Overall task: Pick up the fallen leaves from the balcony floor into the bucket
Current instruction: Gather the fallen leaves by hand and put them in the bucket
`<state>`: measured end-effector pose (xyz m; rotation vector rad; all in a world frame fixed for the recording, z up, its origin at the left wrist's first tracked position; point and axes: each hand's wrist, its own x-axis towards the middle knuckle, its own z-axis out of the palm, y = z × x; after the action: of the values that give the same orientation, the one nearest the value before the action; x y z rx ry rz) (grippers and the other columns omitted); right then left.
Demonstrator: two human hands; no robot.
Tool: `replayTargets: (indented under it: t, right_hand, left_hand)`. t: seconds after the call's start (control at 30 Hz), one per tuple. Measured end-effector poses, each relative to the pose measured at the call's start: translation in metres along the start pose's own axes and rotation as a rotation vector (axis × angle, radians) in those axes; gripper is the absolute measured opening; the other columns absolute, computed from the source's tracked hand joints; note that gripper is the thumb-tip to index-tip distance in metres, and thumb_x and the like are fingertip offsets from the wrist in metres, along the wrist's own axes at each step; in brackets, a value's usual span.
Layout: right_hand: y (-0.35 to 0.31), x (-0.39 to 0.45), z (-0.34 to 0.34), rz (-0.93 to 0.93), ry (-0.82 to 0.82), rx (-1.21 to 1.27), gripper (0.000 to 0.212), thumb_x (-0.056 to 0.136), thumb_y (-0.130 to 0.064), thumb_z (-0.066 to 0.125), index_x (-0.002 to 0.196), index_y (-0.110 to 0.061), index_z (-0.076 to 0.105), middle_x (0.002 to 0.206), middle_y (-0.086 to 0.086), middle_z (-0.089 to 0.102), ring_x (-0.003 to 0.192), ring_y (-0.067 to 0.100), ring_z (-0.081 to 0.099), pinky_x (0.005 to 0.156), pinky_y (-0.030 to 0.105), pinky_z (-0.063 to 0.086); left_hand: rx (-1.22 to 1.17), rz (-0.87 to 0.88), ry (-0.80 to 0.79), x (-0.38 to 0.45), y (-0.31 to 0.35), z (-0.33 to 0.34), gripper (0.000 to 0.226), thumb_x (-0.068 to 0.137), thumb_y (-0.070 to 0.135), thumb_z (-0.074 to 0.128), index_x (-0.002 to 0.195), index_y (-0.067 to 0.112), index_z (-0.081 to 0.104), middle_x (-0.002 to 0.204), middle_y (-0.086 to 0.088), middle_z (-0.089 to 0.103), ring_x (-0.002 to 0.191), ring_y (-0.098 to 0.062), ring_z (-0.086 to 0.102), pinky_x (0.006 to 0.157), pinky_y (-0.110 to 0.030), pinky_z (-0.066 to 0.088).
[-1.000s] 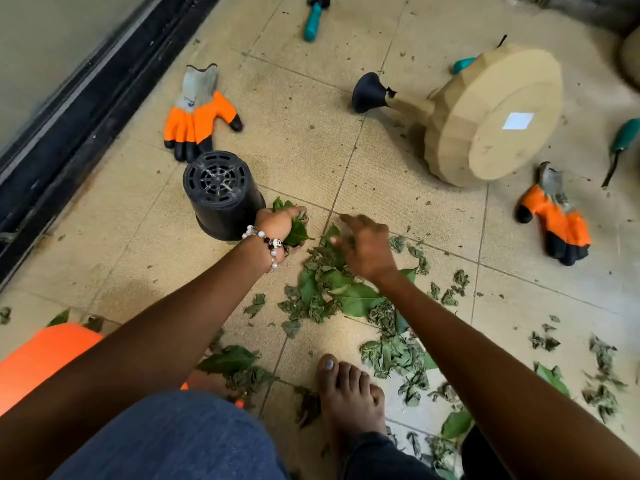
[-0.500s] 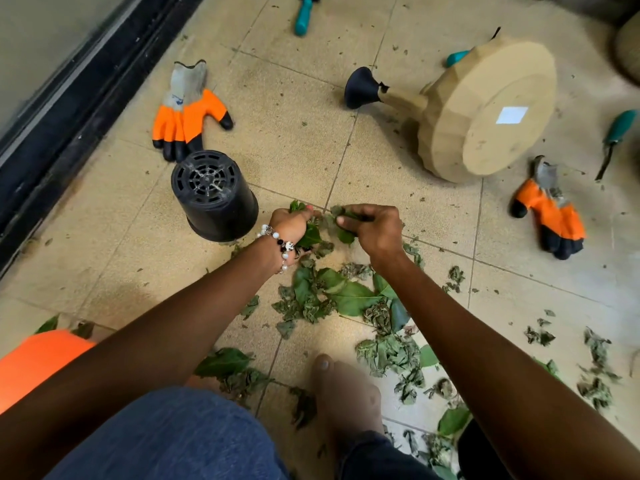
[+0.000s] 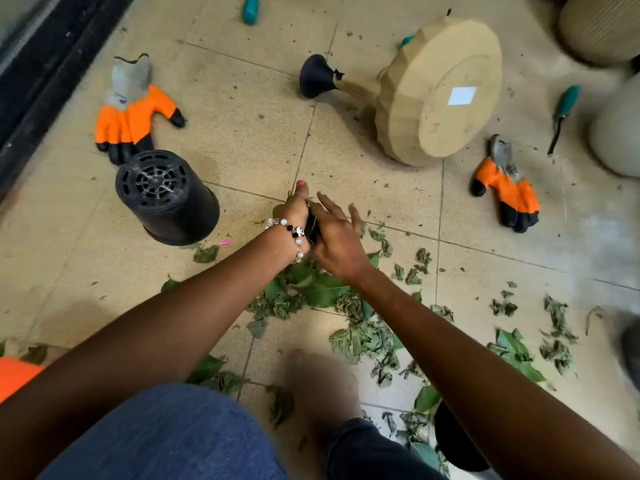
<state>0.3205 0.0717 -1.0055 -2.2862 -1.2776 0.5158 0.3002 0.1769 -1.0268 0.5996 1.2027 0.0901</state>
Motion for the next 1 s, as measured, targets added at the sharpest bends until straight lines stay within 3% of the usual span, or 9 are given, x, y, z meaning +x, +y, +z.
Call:
replayTargets:
  t: [0.07, 0.2, 0.27, 0.37, 0.47, 0.57, 0.77, 0.87, 1.0]
  right_hand:
    - [0.019, -0.004, -0.008, -0.027, -0.088, -0.09, 0.056, 0.086, -0.007, 0.039, 0.142, -0.005, 0.04, 0.144, 0.014, 0.048, 0.146, 0.024, 0.025, 0.114, 0.065, -0.002]
    - [0.034, -0.01, -0.026, 0.234, 0.022, 0.655, 0.033, 0.103, -0.023, 0.041, 0.122, -0.005, 0.06, 0.111, 0.018, 0.067, 0.096, 0.032, 0.067, 0.084, 0.049, 0.054]
    - [0.046, -0.011, -0.034, 0.43, 0.265, 0.862, 0.03, 0.102, -0.02, 0.046, 0.114, 0.0, 0.064, 0.103, 0.016, 0.07, 0.085, 0.025, 0.069, 0.071, 0.034, 0.057]
    - [0.083, -0.016, -0.026, 0.568, 0.339, 0.255, 0.035, 0.097, -0.029, 0.055, 0.122, -0.004, 0.06, 0.113, 0.013, 0.067, 0.1, 0.025, 0.065, 0.088, 0.033, 0.052]
    - [0.09, -0.018, -0.005, 0.581, 0.066, -0.125, 0.057, 0.095, -0.046, 0.047, 0.143, -0.017, 0.037, 0.145, 0.015, 0.042, 0.132, 0.038, 0.041, 0.109, 0.045, 0.037]
    - [0.075, -0.016, 0.014, 0.396, -0.114, -0.285, 0.064, 0.097, -0.029, 0.05, 0.152, -0.024, 0.018, 0.16, 0.017, 0.007, 0.145, 0.046, 0.007, 0.117, 0.057, 0.017]
    - [0.073, -0.038, -0.023, 0.179, -0.168, -0.346, 0.03, 0.093, -0.016, 0.058, 0.123, -0.014, 0.062, 0.131, 0.014, 0.054, 0.108, 0.028, 0.061, 0.091, 0.038, 0.055]
    - [0.053, -0.067, -0.046, 0.106, 0.141, -0.282, 0.023, 0.085, -0.007, 0.054, 0.096, -0.003, 0.073, 0.106, 0.024, 0.067, 0.096, 0.027, 0.065, 0.083, 0.038, 0.055]
    - [0.089, -0.086, -0.065, 0.27, 0.002, -0.393, 0.039, 0.096, -0.01, 0.048, 0.134, -0.007, 0.054, 0.146, 0.02, 0.042, 0.134, 0.035, 0.037, 0.108, 0.033, 0.025]
  left_hand:
    - [0.032, 0.068, 0.051, 0.004, -0.01, 0.005, 0.052, 0.082, 0.056, 0.067, 0.099, 0.007, 0.062, 0.099, -0.013, 0.069, 0.083, -0.028, 0.068, 0.073, -0.04, 0.058]
    - [0.094, 0.136, 0.043, -0.003, -0.019, 0.02, 0.048, 0.083, 0.05, 0.068, 0.093, 0.004, 0.058, 0.087, -0.01, 0.065, 0.058, -0.021, 0.059, 0.046, -0.027, 0.049]
    - [0.109, 0.122, 0.019, -0.001, -0.021, 0.022, 0.062, 0.08, 0.052, 0.071, 0.111, 0.0, 0.059, 0.091, -0.014, 0.066, 0.046, -0.02, 0.054, 0.038, -0.023, 0.04]
    - [0.049, 0.141, 0.001, 0.002, -0.015, 0.017, 0.042, 0.083, 0.043, 0.072, 0.096, 0.005, 0.06, 0.071, -0.007, 0.059, 0.036, -0.016, 0.045, 0.038, -0.019, 0.034]
    - [0.055, 0.196, 0.039, 0.008, -0.008, 0.007, 0.037, 0.084, 0.039, 0.072, 0.091, 0.005, 0.058, 0.066, -0.006, 0.057, 0.035, -0.016, 0.043, 0.038, -0.018, 0.033]
    - [0.072, 0.218, 0.058, 0.011, -0.009, 0.004, 0.042, 0.083, 0.042, 0.072, 0.093, 0.003, 0.058, 0.068, -0.008, 0.056, 0.035, -0.017, 0.043, 0.038, -0.019, 0.033]
    - [0.142, 0.21, 0.063, 0.015, -0.013, 0.005, 0.056, 0.08, 0.047, 0.074, 0.105, -0.001, 0.061, 0.076, -0.01, 0.061, 0.038, -0.017, 0.049, 0.037, -0.021, 0.037]
    - [0.177, 0.2, 0.039, 0.013, -0.015, 0.011, 0.049, 0.081, 0.046, 0.073, 0.102, 0.003, 0.063, 0.072, -0.007, 0.061, 0.041, -0.017, 0.049, 0.037, -0.02, 0.037]
    - [0.241, 0.199, 0.002, 0.01, -0.026, 0.024, 0.04, 0.085, 0.046, 0.07, 0.092, 0.007, 0.063, 0.065, -0.004, 0.059, 0.032, -0.013, 0.046, 0.037, -0.019, 0.036]
